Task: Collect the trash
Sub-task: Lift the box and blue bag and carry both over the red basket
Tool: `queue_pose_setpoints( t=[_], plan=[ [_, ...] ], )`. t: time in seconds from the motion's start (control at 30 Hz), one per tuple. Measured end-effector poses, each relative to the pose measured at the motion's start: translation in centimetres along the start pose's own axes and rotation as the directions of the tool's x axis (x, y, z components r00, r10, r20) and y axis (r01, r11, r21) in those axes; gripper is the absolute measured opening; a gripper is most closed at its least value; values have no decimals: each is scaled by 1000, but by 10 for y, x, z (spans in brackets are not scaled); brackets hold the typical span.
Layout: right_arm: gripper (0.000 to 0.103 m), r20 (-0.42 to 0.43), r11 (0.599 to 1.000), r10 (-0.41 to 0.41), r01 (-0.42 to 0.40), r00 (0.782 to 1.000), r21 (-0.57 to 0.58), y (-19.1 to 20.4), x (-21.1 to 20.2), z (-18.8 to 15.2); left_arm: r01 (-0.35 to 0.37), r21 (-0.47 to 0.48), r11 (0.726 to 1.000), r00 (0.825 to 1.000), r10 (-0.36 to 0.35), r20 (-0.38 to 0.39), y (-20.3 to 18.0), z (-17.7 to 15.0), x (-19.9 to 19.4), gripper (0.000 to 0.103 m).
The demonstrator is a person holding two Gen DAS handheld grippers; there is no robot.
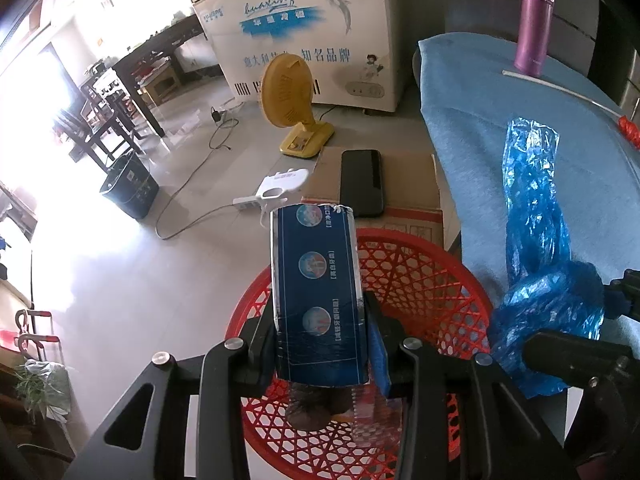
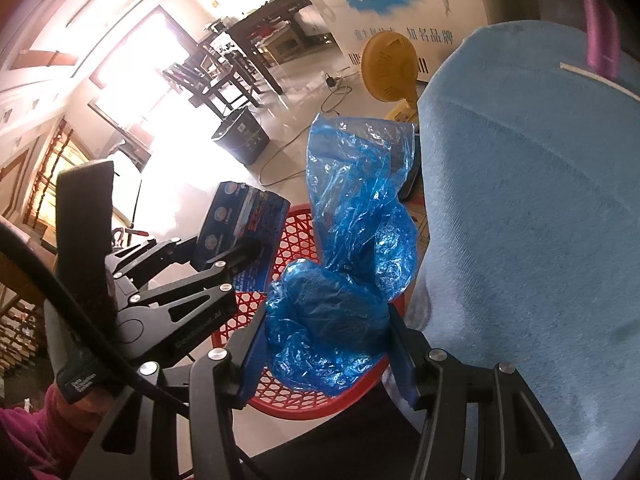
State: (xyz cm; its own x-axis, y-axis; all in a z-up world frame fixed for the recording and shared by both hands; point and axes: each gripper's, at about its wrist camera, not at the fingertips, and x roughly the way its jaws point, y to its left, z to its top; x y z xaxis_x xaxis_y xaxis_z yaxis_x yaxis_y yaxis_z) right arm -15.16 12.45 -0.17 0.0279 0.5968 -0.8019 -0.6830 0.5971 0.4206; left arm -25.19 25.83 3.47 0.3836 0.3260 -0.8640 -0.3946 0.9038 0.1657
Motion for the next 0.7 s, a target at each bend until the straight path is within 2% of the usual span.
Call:
queue_pose_setpoints(
  t=[0.37, 0.7],
  plan=[
    [57, 5, 999, 19, -19, 1000, 30, -6, 2, 2, -4, 23, 1000, 1000, 5, -28, 5, -4, 7, 40],
    [57, 30, 997, 54, -55, 998, 61, -15, -3, -9, -47, 80, 996, 994, 55, -98, 3, -14, 19, 40]
  ],
)
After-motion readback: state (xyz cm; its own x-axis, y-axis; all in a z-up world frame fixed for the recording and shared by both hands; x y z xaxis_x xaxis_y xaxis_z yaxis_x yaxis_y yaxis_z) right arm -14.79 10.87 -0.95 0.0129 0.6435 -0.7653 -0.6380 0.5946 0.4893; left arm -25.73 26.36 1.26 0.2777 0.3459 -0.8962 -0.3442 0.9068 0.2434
